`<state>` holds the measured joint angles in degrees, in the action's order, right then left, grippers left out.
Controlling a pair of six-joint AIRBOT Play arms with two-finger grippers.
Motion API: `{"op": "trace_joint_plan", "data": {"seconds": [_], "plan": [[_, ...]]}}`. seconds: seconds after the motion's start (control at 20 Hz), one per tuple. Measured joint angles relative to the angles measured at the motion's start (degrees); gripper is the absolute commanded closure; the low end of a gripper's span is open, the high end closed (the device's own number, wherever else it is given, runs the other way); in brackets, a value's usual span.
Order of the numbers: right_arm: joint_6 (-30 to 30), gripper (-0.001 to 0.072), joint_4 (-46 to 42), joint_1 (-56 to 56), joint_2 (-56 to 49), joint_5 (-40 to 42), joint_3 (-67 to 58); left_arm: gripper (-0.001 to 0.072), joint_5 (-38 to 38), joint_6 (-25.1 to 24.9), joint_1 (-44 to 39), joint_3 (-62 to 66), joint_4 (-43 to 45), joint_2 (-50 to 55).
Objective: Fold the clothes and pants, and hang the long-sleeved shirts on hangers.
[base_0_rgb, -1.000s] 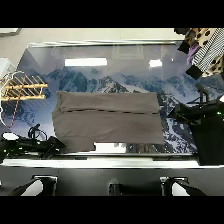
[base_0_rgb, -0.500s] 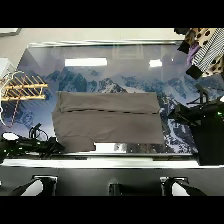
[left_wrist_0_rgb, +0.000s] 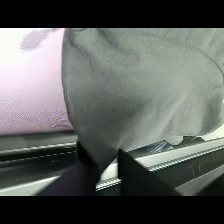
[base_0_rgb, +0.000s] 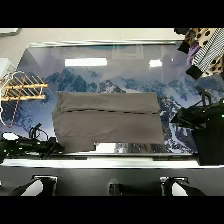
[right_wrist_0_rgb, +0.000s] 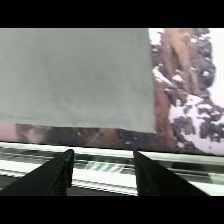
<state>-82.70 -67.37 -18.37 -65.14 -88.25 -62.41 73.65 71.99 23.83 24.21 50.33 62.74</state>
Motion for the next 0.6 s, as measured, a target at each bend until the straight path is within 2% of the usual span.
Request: {"op": "trace_joint_plan", "data": {"seconds": [0.25, 0.3, 0.35, 0.6], "plan": [[-0.24, 0.0284, -1.99, 0.0, -1.7, 0.96, 5.53, 0.0692, 0.09, -0.04, 0.0, 0.0, -0.02, -0.02], [-0.2, 0.0272, -2.12, 0.0, -2.29, 1.97, 6.69, 0.0692, 0.07, -0.04, 0.0, 0.0, -0.02, -0.02], [-0.07, 0.023, -2.29, -0.02, -2.93, 3.04, 7.69, 0.0692, 0.09, -0.04, 0.0, 0.0, -0.02, -0.02], [0.48, 0.0208, -1.27, -0.02, -8.61, 7.08, 10.27, 0.0692, 0.09, -0.04, 0.0, 0.0, -0.02, -0.02]]}}
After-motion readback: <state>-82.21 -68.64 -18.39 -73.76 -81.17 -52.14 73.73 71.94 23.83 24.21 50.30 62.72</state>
